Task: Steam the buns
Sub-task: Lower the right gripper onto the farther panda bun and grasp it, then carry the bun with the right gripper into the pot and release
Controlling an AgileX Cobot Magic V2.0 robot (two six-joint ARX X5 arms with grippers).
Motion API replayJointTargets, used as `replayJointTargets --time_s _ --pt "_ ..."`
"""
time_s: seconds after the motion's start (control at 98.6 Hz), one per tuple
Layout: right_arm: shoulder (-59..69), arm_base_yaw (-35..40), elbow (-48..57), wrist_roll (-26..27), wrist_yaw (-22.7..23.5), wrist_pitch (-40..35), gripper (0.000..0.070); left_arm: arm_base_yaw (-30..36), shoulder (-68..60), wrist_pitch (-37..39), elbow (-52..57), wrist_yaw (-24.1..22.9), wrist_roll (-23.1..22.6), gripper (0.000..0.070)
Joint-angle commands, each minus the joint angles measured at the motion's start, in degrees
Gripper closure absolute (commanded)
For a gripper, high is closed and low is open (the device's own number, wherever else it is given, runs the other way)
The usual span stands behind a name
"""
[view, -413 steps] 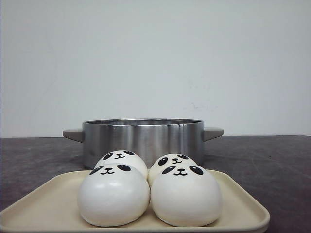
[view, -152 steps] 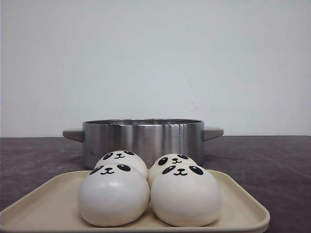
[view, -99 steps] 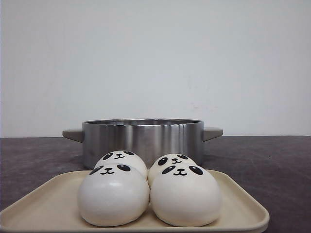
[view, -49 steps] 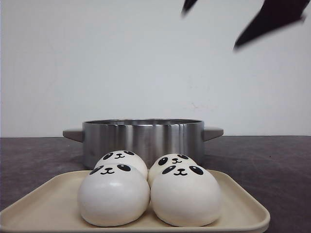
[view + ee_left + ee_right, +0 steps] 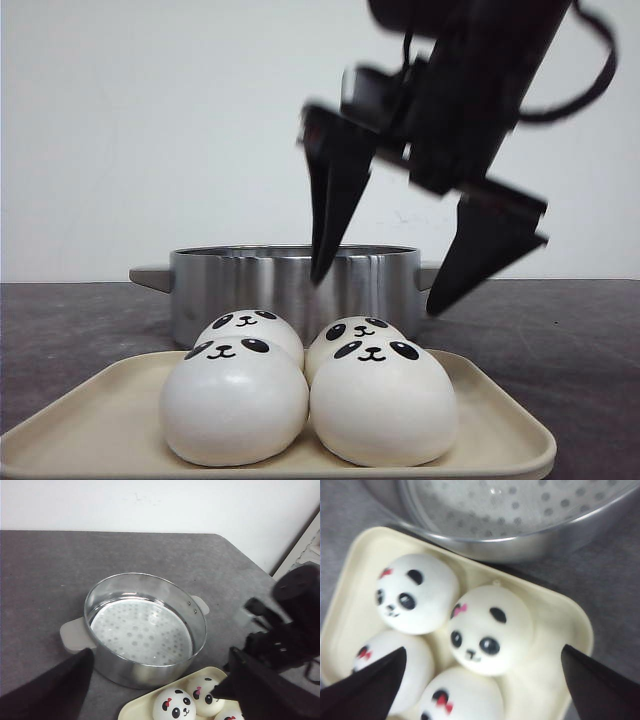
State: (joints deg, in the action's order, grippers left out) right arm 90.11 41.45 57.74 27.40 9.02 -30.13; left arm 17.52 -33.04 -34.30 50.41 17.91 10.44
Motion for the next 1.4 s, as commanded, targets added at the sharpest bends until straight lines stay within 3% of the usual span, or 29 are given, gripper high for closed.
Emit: replayJointTargets --time_s 0.0,0.183,0.284,0.385,0.446,0.588,0.821,0.923,1.136,1.389 --pt "2.5 0.4 1.2 0.8 0.0 0.6 0.0096 0.6 -0.3 0.5 0.8 -0.1 -0.3 0.0184" --pt "6.9 0.4 1.2 1.3 -0.1 0.9 0.0123 1.7 -0.3 0.5 0.8 -0.2 -0.3 0.0184" --pt "8.5 0.4 1.2 2.7 -0.2 1.4 0.0344 2.1 -0.3 0.5 0.8 -0.5 -0.3 0.0184" --pt "8.7 0.3 1.2 3.3 -0.5 1.5 0.0505 2.2 -0.3 0.5 0.8 -1.3 -0.3 0.0184" --pt "8.7 0.3 1.2 3.2 -0.4 1.8 0.0700 2.4 -0.3 0.5 0.8 -1.6 -0.3 0.0184" --pt "6.9 0.6 1.2 3.3 0.9 1.5 0.0693 2.4 -0.3 0.5 0.8 -1.6 -0.3 0.0184" --pt "-5.7 4.7 4.0 3.0 7.9 1.3 0.0694 2.4 -0.3 0.5 0.8 -1.6 -0.3 0.0184" --pt "-10.0 5.7 7.6 1.5 5.3 1.4 0.0694 2.4 -0.3 0.9 0.8 -1.6 -0.3 0.0184" --pt "-11.4 3.6 19.2 -5.2 -5.8 1.8 0.0694 2.4 -0.3 1.3 0.8 -1.6 -0.3 0.0184" --pt "-1.4 -2.6 28.2 -9.4 -6.0 2.7 0.0694 2.4 -0.3 1.2 0.8 -1.9 -0.3 0.0184"
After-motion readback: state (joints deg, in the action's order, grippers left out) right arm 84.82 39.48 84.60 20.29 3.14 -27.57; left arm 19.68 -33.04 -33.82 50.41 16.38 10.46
